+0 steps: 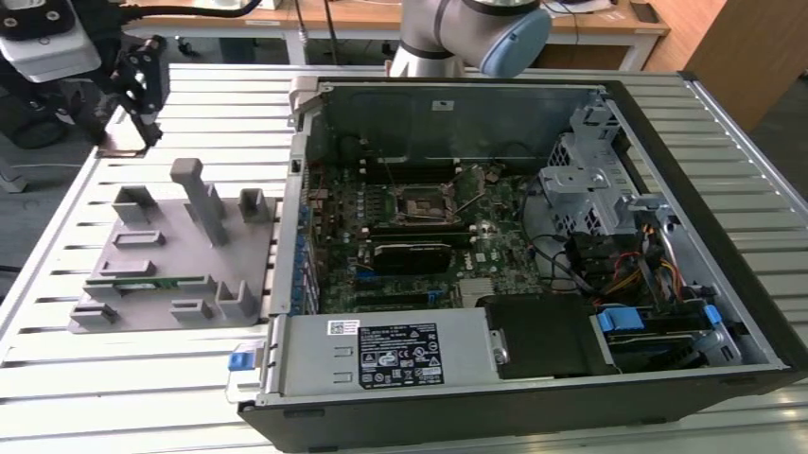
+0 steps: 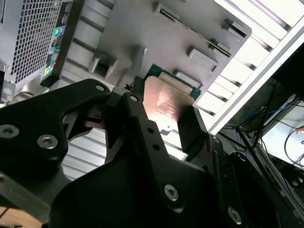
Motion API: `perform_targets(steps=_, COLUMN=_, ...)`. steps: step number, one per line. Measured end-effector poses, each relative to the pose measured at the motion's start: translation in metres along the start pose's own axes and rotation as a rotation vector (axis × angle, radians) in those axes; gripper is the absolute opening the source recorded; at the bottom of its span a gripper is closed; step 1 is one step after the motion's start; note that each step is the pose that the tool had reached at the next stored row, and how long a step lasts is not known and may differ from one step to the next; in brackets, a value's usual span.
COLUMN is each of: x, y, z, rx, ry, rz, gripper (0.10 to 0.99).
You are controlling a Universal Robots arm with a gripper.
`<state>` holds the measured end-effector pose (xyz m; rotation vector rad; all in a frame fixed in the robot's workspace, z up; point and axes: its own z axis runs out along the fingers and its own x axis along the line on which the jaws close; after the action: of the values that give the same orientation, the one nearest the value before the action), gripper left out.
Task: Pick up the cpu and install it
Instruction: 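Pick up the cpu and move it towards the insertion slot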
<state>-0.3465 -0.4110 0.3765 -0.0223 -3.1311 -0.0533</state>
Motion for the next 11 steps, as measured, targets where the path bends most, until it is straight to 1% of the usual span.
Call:
perform_targets(steps=6, x=-0.0265, y=0.0005, z=0.0006, rx=0.000, ry=0.0000, rz=0.000, gripper=0.529)
perform_targets(steps=11, x=-0.0490, y=0.0024, z=0.0014, rx=0.000, ry=-0.0001, rz=0.000, gripper=0.529)
